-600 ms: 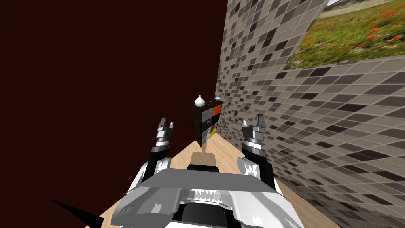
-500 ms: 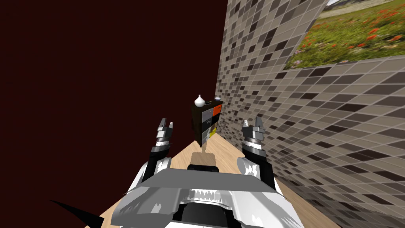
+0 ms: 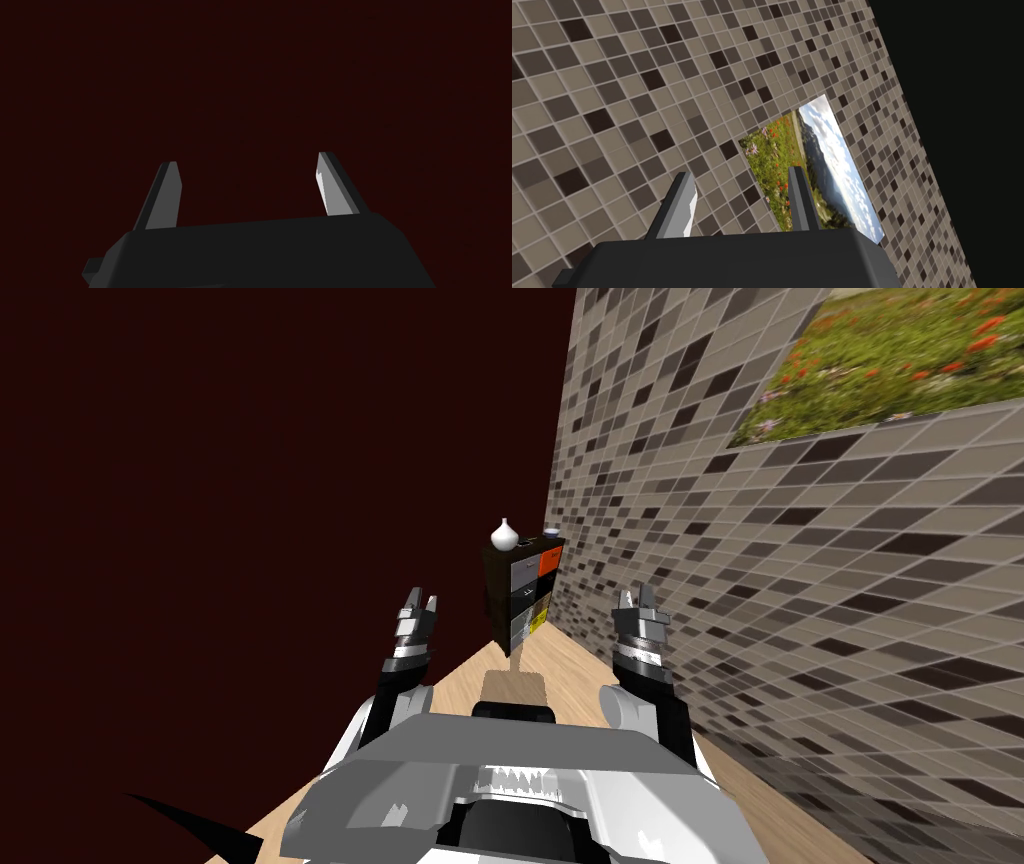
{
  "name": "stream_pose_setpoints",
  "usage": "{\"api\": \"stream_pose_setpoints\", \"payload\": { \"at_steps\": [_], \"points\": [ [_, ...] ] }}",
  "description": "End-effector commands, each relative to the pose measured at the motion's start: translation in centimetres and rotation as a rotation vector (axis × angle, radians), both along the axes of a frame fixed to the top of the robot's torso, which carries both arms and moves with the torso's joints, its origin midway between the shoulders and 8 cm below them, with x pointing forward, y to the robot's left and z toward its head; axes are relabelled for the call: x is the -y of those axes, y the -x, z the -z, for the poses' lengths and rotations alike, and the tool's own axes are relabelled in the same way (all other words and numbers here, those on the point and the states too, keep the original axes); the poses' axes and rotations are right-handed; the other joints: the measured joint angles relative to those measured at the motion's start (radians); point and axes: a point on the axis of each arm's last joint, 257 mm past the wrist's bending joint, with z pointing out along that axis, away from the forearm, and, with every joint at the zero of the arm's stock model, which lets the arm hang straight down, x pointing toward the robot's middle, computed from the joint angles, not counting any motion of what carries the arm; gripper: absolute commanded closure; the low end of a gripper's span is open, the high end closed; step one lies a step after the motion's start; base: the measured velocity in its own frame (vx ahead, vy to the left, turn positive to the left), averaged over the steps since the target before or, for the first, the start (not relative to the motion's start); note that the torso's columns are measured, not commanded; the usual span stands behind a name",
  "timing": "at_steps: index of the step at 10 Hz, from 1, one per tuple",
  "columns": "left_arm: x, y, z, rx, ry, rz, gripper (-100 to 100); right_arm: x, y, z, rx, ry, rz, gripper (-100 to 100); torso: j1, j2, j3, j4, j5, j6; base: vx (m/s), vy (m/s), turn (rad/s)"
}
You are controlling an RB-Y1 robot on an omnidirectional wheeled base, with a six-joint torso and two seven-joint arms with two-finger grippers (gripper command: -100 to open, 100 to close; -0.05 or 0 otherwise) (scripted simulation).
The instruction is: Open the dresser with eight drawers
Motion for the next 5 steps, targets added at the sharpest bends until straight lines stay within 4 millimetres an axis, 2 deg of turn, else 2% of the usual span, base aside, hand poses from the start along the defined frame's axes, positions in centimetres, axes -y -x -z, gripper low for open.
{"api": "stream_pose_setpoints", "payload": {
  "at_steps": [1, 3, 4, 5],
  "points": [
    [0.0, 0.0, 0.0, 0.0, 0.0, 0.0, 0, 0.0, 0.0, 0.0, 0.0, 0.0, 0.0, 0, 0.0, 0.074, -0.147, 0.074, 0.0, 0.0, 0.0, 0.0, 0.0],
    [0.0, 0.0, 0.0, 0.0, 0.0, 0.0, 0, 0.0, 0.0, 0.0, 0.0, 0.0, 0.0, 0, 0.0, 0.222, -0.443, 0.221, 0.0, 0.0, 0.0, 0.0, 0.0],
    [0.0, 0.0, 0.0, 0.0, 0.0, 0.0, 0, -0.6, -0.4, 0.0, -0.012, 0.052, -0.012, -100, 0.0, 0.295, -0.59, 0.295, 0.0, 0.0, 0.008, 0.0, 0.021],
    [0.0, 0.0, 0.0, 0.0, 0.0, 0.0, 0, -1.1, -0.7, 0.1, -0.021, 0.093, -0.019, -100, 0.0, 0.329, -0.659, 0.328, 0.0, 0.0, 0.007, -0.001, 0.031]
  ]
}}
